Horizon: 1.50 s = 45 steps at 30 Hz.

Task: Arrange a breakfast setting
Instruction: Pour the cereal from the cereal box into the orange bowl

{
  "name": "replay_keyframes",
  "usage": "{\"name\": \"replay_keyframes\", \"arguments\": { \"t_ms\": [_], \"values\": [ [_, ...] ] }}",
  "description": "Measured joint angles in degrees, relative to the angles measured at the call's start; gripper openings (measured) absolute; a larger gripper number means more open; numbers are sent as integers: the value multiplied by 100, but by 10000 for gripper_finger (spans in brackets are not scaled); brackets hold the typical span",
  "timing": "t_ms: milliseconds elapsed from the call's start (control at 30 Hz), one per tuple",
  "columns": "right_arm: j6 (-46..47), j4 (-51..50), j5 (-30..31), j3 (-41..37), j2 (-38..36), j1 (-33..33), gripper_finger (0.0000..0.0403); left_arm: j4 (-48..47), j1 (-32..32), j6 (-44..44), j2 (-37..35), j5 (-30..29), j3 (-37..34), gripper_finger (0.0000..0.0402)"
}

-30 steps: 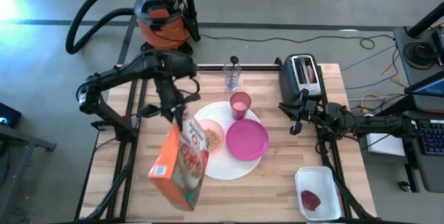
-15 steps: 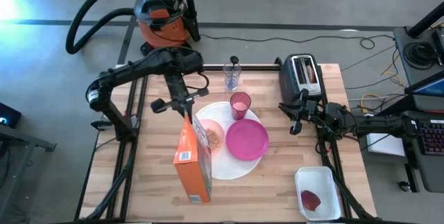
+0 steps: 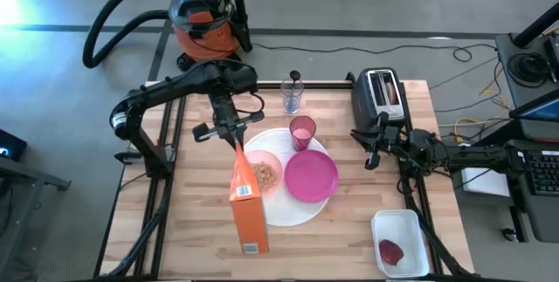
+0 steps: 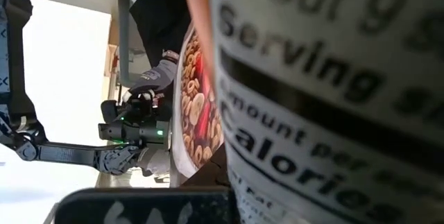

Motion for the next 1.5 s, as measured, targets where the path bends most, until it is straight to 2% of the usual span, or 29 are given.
{"name": "replay_keyframes", "arguments": {
  "t_ms": [567,733,933,1100,1267,1500],
  "values": [
    [-24,26,4,0,95,0,43,4,56,-67,198,-137,-66,0],
    [-21,30,4,0,120,0,43,5,41,424,209,-175,-66,0],
    [-62,26,4,0,138,0,43,2,-167,1016,38,-522,-66,0],
    [-475,-26,-2,-1,142,0,43,5,-456,1393,-254,-1216,-66,0],
    [-470,-15,-2,-2,142,0,43,2,-1060,1672,-786,-2750,-68,0],
    [-479,1,-2,-2,142,0,43,-8,-2059,1052,-1536,-4429,-68,0]
  ]
}}
